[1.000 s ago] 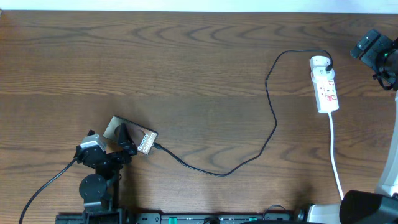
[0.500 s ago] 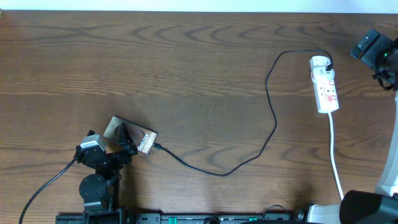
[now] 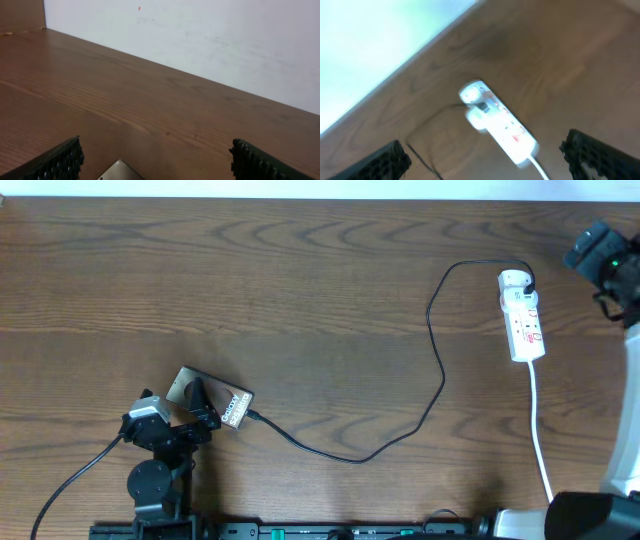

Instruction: Plug charger to phone and switch on socket

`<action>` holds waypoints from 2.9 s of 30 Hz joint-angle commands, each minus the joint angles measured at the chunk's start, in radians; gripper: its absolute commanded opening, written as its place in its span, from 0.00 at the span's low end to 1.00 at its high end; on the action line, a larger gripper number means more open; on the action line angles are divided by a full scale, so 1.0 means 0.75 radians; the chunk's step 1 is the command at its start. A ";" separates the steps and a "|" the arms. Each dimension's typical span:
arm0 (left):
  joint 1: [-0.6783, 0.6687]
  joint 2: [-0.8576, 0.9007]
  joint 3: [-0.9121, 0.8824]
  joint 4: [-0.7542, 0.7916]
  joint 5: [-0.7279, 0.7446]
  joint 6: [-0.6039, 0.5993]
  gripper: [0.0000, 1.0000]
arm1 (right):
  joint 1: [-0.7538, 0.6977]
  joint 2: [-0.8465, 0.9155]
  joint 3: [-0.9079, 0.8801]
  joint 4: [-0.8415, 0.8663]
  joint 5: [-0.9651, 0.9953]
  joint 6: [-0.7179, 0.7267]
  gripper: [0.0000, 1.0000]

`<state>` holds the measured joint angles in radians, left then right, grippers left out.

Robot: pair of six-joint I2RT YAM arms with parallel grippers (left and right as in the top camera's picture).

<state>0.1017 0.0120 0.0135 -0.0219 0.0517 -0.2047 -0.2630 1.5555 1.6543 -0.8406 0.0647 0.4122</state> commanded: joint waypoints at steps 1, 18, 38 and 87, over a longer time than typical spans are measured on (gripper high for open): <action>0.006 -0.011 -0.013 -0.061 0.007 0.023 0.92 | 0.136 -0.128 -0.245 0.279 -0.014 0.013 0.99; 0.006 -0.011 -0.013 -0.061 0.007 0.023 0.92 | 0.457 -0.961 -1.685 1.520 -0.016 -0.180 0.99; 0.006 -0.011 -0.013 -0.061 0.007 0.023 0.92 | 0.407 -1.970 -2.198 1.056 -0.057 -0.178 0.99; 0.006 -0.011 -0.013 -0.061 0.007 0.023 0.92 | 0.384 -2.067 -2.198 1.027 -0.198 -0.462 0.99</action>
<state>0.1024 0.0109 0.0177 -0.0277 0.0540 -0.2047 0.0364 0.0120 0.0063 -0.0662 -0.0723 0.0822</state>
